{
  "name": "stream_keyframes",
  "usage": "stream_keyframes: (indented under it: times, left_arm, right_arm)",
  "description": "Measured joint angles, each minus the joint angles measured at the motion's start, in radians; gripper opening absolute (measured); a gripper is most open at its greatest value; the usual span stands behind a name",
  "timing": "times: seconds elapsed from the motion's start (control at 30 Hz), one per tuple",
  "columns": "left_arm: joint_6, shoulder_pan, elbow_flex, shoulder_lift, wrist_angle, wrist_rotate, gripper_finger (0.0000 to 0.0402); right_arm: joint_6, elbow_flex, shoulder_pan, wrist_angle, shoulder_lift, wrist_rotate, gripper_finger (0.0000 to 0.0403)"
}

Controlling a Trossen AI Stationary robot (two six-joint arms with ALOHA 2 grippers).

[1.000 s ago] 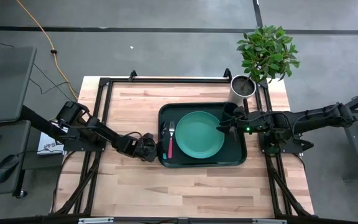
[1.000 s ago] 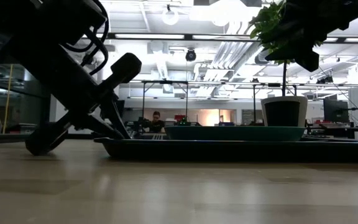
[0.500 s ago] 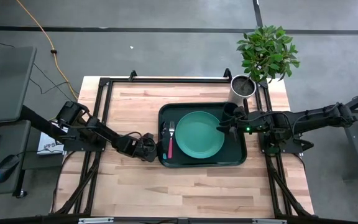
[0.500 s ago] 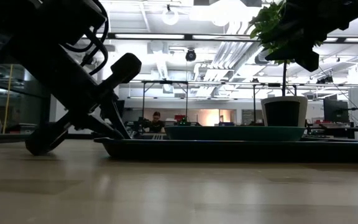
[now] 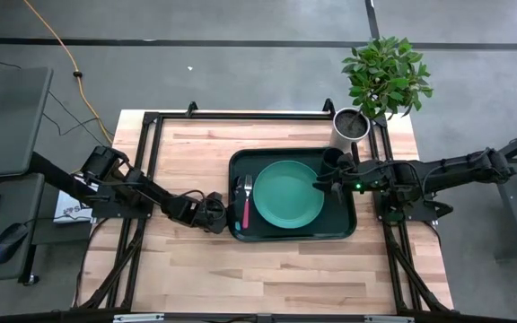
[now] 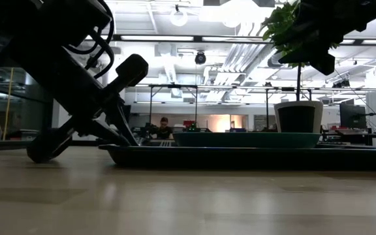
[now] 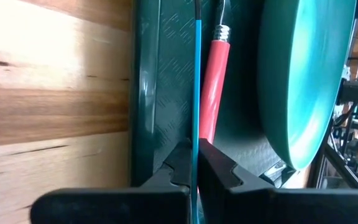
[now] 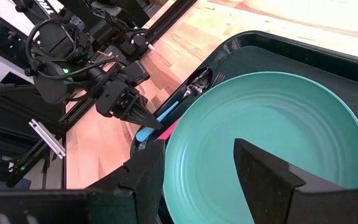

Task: Pick and place plate/cup/fork/spoon on tray
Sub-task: Put the blue spoon on the green serving tray

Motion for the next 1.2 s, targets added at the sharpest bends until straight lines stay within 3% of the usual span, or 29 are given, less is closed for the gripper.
stream_keyframes:
  times: [1.2]
  left_arm:
    - [0.017, 0.0, 0.0, 0.001, 0.015, 0.0, 0.0001]
  right_arm:
    - [0.0, 0.0, 0.0, 0.0, 0.001, 0.0, 0.0184]
